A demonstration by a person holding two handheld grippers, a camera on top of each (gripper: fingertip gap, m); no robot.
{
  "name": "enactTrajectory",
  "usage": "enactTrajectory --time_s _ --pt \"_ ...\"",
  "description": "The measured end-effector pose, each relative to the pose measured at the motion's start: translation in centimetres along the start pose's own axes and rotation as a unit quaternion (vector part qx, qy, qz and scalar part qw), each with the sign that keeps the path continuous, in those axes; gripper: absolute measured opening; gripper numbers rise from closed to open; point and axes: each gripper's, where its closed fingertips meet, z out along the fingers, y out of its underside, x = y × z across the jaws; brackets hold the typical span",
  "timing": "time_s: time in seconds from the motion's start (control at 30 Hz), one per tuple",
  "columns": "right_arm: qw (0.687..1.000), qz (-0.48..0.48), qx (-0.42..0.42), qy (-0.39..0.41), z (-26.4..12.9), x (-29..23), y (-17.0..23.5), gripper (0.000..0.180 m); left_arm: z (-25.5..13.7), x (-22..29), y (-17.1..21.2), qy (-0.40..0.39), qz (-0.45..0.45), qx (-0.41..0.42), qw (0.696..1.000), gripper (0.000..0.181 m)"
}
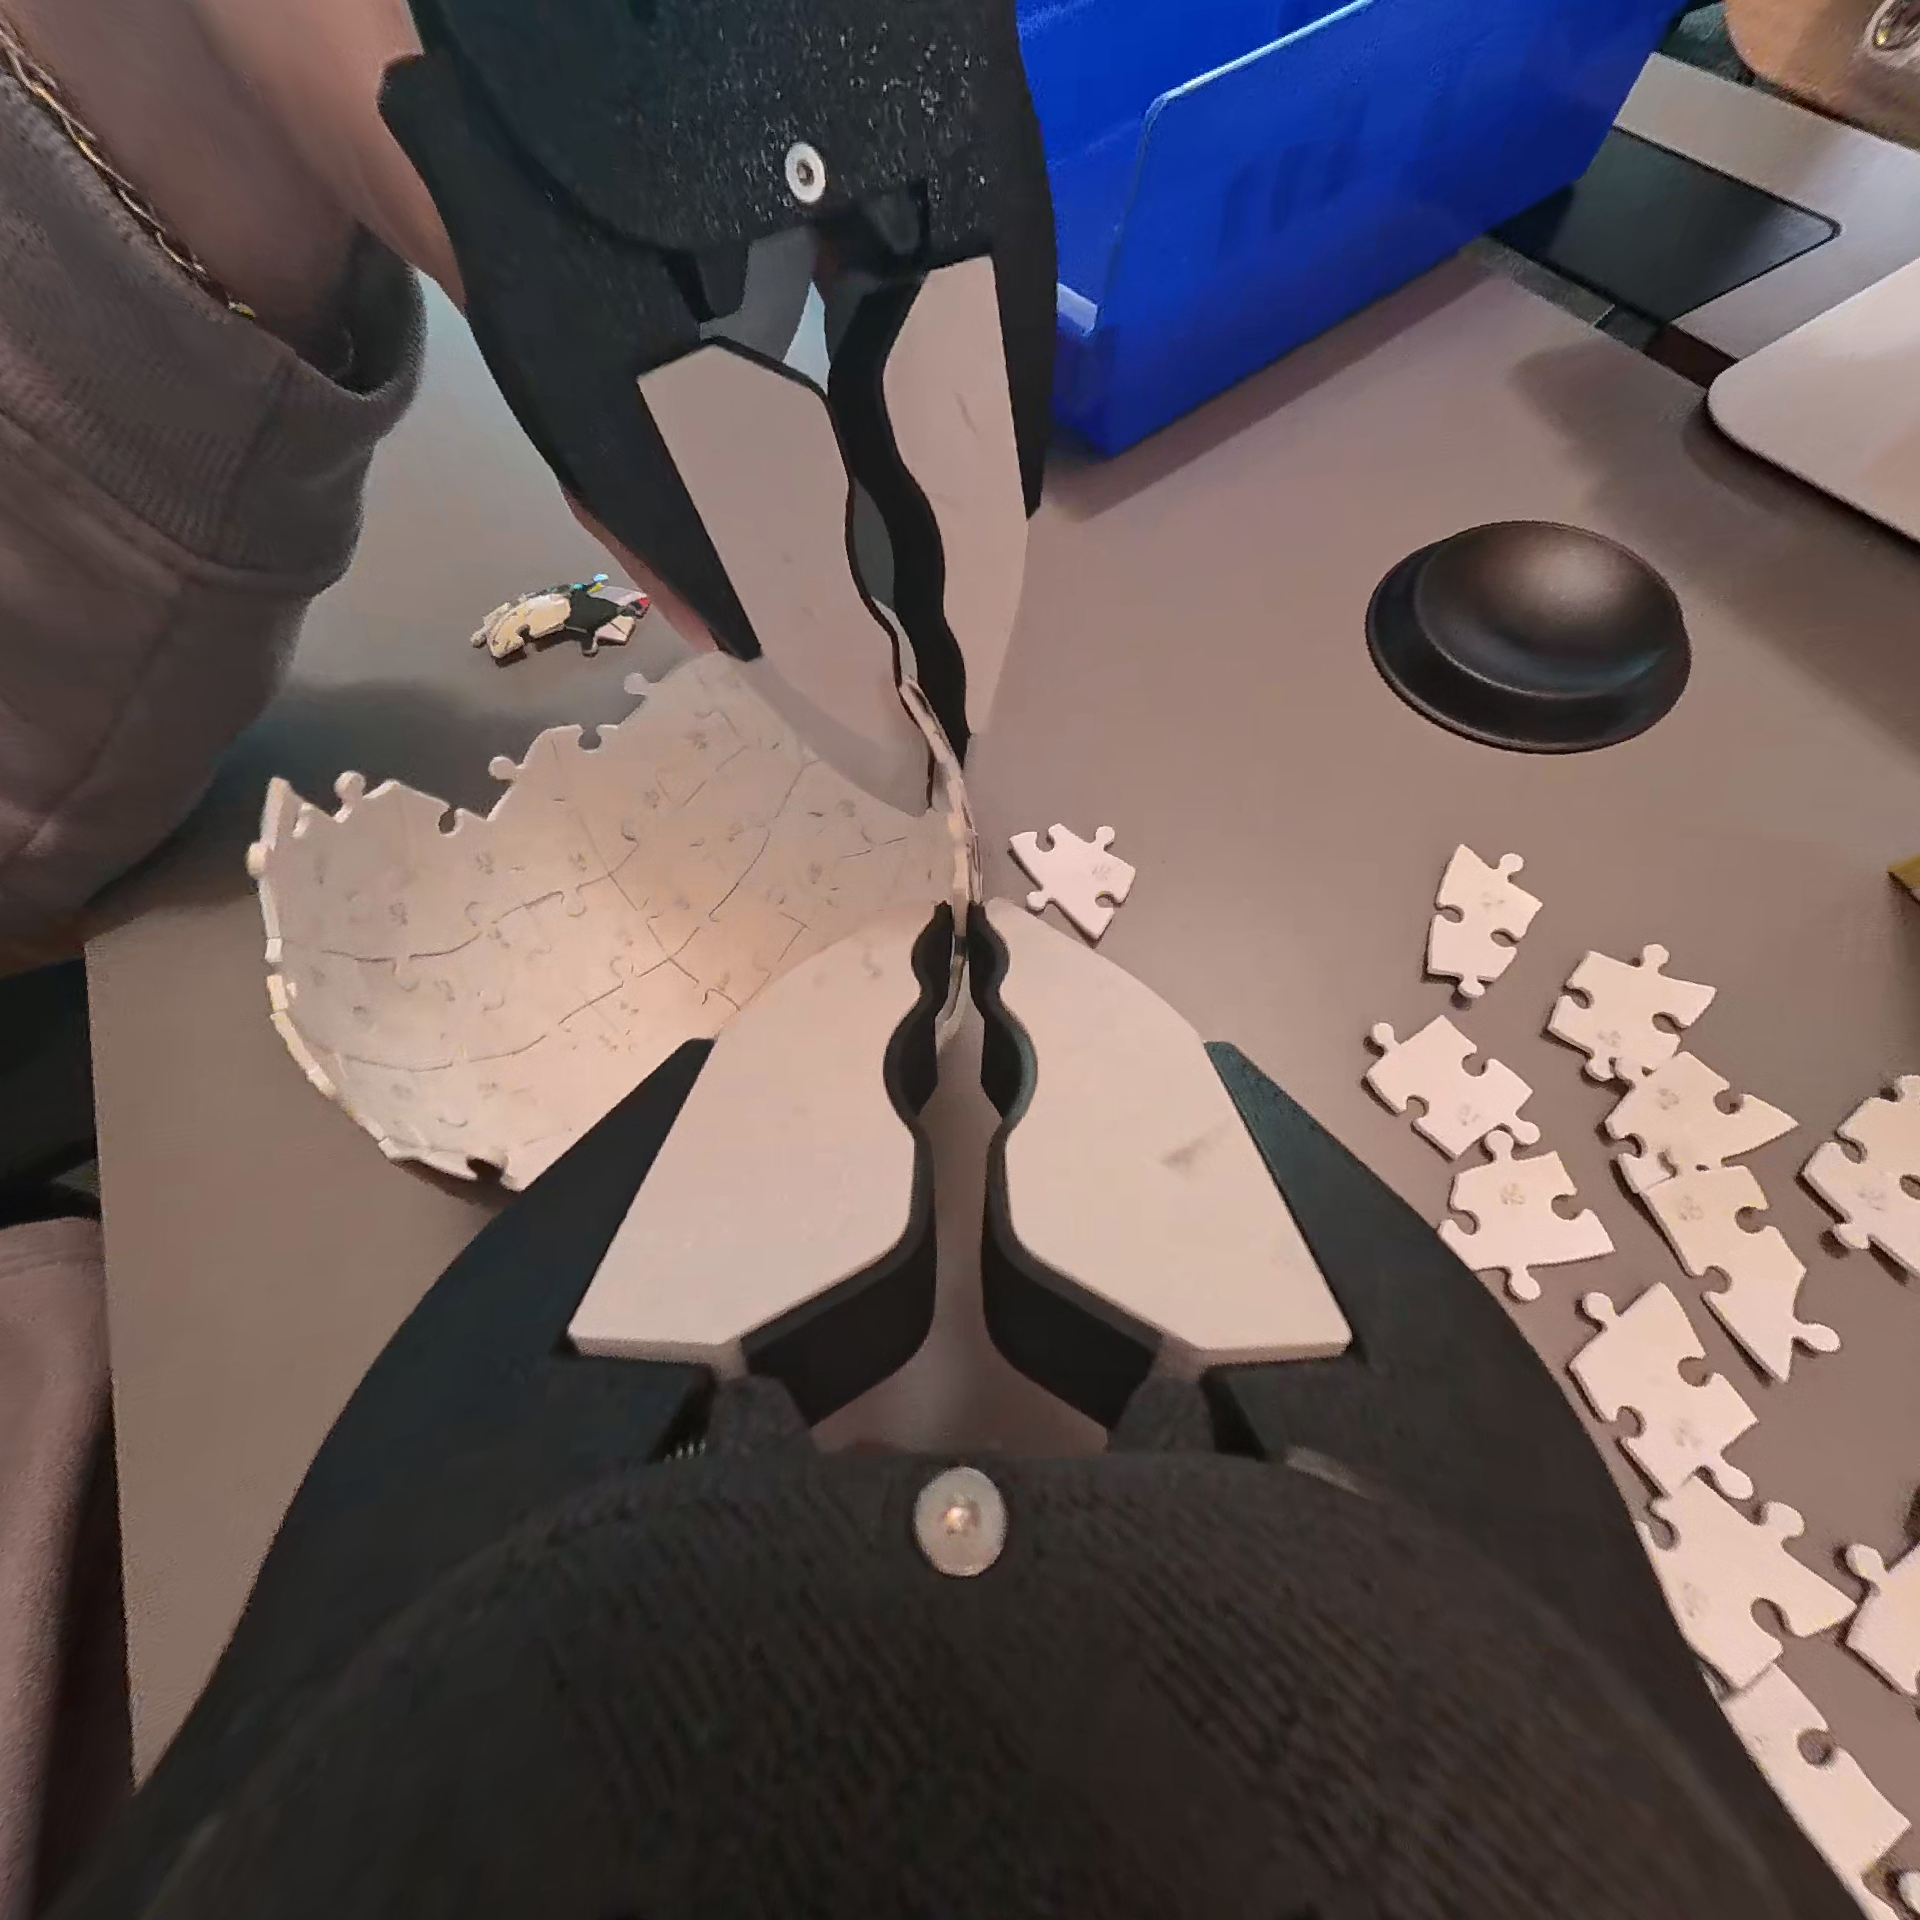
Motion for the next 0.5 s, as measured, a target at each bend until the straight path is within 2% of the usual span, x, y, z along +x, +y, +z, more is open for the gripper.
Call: enactTrajectory --time_s 0.37,0.5 --pt "0.998 -0.053 -0.005 0.038 0.7 0.9 0.1 0.002 0.2 -0.4 0.0 0.006 -0.015 0.006 1.000 0.006" --pt "0.993 -0.102 -0.025 0.047 0.7 1.1 0.2 0.002 0.3 -0.5 0.0 0.009 -0.019 0.009 1.000 0.006"
